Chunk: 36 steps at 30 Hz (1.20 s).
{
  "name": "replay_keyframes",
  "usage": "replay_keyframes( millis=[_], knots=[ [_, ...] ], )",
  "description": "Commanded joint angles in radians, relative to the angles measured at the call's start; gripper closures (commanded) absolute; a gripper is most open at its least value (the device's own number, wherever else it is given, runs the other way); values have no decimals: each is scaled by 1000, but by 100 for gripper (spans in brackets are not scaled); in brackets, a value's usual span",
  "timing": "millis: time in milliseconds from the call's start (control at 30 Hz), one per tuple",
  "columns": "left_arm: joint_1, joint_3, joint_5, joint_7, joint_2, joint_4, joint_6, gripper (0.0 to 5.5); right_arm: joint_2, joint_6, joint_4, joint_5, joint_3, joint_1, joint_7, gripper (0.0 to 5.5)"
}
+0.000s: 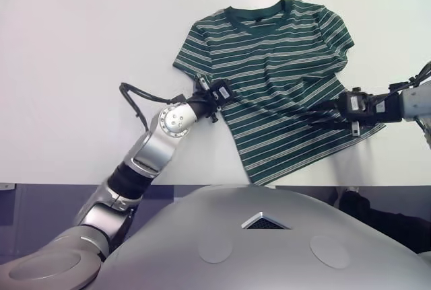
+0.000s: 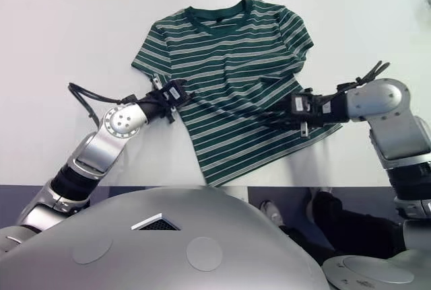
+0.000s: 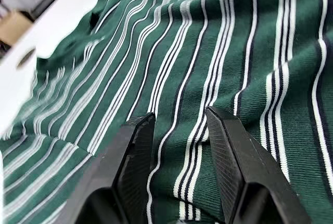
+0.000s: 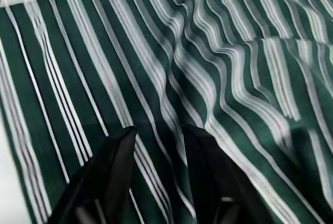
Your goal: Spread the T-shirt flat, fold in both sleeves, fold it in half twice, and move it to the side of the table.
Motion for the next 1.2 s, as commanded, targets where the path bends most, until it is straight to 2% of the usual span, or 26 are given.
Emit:
replay_keyframes(
  millis=[33, 167, 267, 400, 467, 600, 700, 800, 867, 967, 1033, 1133, 1200],
  knots=[
    [-18, -136, 266, -144, 240, 85, -9, 370, 50, -100, 25, -116, 49, 17, -70, 383],
    [-87, -176, 390, -319, 389, 82, -151, 370, 78, -63, -17, -110, 45, 47, -116, 383],
    [-123, -200, 432, -414, 421, 99, -257, 370, 115, 171, -141, 109, -3, -1, -99, 383],
    [-79, -201, 470, -444, 456, 120, -342, 370, 189, 537, -241, 510, -157, -169, -176, 383],
    [-63, -193, 481, -439, 465, 117, -368, 370, 229, 603, -234, 561, -190, -223, -242, 383],
    [-46, -129, 471, -396, 474, 47, -404, 370, 337, 492, -84, 323, -112, -300, -440, 383],
    [-102, 7, 432, -235, 318, -36, -359, 370, 413, 408, 27, 205, -73, -333, -512, 383],
    [-95, 93, 392, -177, 242, -91, -349, 370, 458, 353, 95, 141, -66, -350, -544, 383],
    [-68, 139, 313, -149, 218, -115, -407, 370, 477, 334, 150, 102, -66, -366, -567, 383],
    [46, 279, -45, -162, 135, -169, -456, 370, 502, 303, 254, 51, -80, -395, -612, 383],
    [119, 327, -280, -226, 102, -192, -426, 370, 519, 294, 297, 43, -99, -408, -635, 383],
    [235, 269, -509, -353, 112, -195, -313, 370, 560, 269, 377, 25, -128, -461, -686, 383],
    [273, 236, -577, -379, 95, -185, -259, 370, 578, 257, 412, 17, -135, -499, -697, 383]
  ],
)
